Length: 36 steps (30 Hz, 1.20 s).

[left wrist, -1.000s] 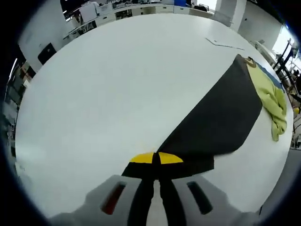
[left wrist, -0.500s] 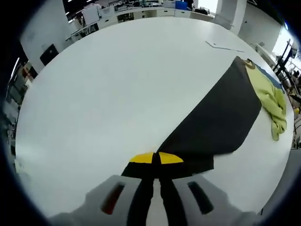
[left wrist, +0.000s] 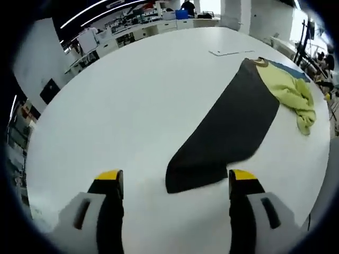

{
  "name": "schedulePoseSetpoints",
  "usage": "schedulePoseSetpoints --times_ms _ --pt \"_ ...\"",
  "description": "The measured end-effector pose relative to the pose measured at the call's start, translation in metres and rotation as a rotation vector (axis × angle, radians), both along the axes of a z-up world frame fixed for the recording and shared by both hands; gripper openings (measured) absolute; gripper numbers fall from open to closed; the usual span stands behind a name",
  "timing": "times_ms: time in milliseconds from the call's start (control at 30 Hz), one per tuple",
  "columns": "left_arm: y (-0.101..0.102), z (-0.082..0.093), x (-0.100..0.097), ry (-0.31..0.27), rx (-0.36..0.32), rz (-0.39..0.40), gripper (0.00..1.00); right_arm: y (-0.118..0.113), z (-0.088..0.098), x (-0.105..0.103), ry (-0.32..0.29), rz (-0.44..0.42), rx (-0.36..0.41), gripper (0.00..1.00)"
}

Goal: Fold the garment on the visible template until the final outline fits inside the template.

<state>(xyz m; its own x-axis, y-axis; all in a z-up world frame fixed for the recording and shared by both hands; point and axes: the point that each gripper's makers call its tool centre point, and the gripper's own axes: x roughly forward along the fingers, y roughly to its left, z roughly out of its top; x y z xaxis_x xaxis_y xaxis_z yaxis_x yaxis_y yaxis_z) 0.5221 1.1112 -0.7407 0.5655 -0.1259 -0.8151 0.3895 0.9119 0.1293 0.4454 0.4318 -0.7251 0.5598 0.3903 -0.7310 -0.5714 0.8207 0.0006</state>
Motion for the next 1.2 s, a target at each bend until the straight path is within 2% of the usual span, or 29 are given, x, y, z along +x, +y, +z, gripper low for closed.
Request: schedulePoseSetpoints --times_ms 133,300,367,500,733,933,1033,1133,1200 --pt "-0.014 0.004 -0.009 -0.018 -0.020 -0.025 0.83 0.001 0.001 0.000 -0.004 -0.001 0.007 0.90" --pt "-0.032 0.006 -0.020 -0.029 -0.020 -0.075 0.76 0.000 0.001 -0.001 -0.007 -0.003 0.014 0.90" --pt "-0.035 0.006 -0.024 -0.032 -0.003 -0.094 0.70 0.000 0.002 -0.001 -0.011 -0.005 0.018 0.90" --pt "-0.041 0.006 -0.030 -0.043 -0.015 -0.088 0.62 -0.001 0.001 -0.003 -0.012 -0.010 0.021 0.90" --pt "-0.044 0.007 -0.029 -0.080 -0.008 -0.089 0.48 -0.003 0.004 -0.001 -0.021 -0.027 0.037 0.90" --pt "-0.044 -0.002 -0.026 -0.116 0.060 -0.093 0.23 0.002 0.001 -0.005 -0.013 -0.019 0.041 0.89" --pt "-0.050 -0.003 -0.024 -0.139 0.098 -0.134 0.20 0.000 0.002 -0.006 -0.013 -0.023 0.046 0.89" --pt "-0.056 -0.007 -0.024 -0.120 0.092 -0.152 0.18 -0.005 0.002 -0.007 -0.013 -0.035 0.046 0.89" --pt "-0.059 -0.010 -0.023 -0.118 0.114 -0.174 0.15 -0.007 0.003 -0.008 -0.013 -0.042 0.049 0.89"
